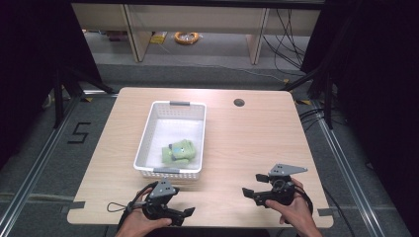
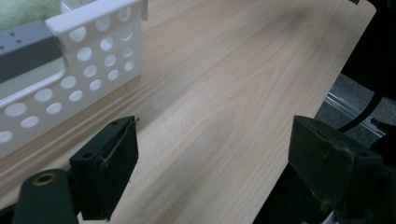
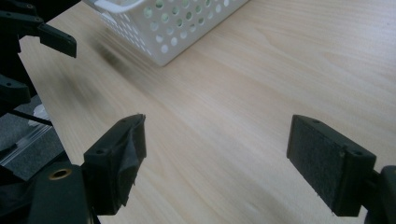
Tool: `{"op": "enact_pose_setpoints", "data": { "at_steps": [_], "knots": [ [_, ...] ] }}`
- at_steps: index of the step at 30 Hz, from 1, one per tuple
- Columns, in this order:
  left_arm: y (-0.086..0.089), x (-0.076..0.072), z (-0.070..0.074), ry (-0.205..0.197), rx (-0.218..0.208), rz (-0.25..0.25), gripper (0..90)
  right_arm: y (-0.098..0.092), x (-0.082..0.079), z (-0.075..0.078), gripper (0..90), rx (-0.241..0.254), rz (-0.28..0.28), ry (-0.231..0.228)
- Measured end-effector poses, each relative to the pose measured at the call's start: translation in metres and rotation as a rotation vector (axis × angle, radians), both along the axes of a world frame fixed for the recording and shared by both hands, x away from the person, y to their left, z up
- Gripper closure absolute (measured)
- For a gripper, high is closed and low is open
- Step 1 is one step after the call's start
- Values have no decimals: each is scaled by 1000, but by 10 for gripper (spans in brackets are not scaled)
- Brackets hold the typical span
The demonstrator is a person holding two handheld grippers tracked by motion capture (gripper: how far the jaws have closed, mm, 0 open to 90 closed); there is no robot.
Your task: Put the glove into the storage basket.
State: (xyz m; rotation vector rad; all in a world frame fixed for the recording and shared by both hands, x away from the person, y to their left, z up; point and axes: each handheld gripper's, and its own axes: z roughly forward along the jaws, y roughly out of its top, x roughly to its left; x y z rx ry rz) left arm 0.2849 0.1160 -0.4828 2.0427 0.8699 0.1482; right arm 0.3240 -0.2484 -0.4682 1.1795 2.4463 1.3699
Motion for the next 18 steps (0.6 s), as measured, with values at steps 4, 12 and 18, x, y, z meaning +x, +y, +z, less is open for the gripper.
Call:
{"op": "enact_pose_setpoints", "data": {
  "at_steps": [4,12,18],
  "knots": [
    [2,0,-4,-8,27,-21,157,-3,-8,-4,204,-17,-23,21],
    [2,-3,-11,-12,57,-31,157,-5,-25,-11,190,-27,-10,21],
    [2,-6,-14,-21,66,-27,157,-4,-36,-16,171,-57,18,9]
  ]
}}
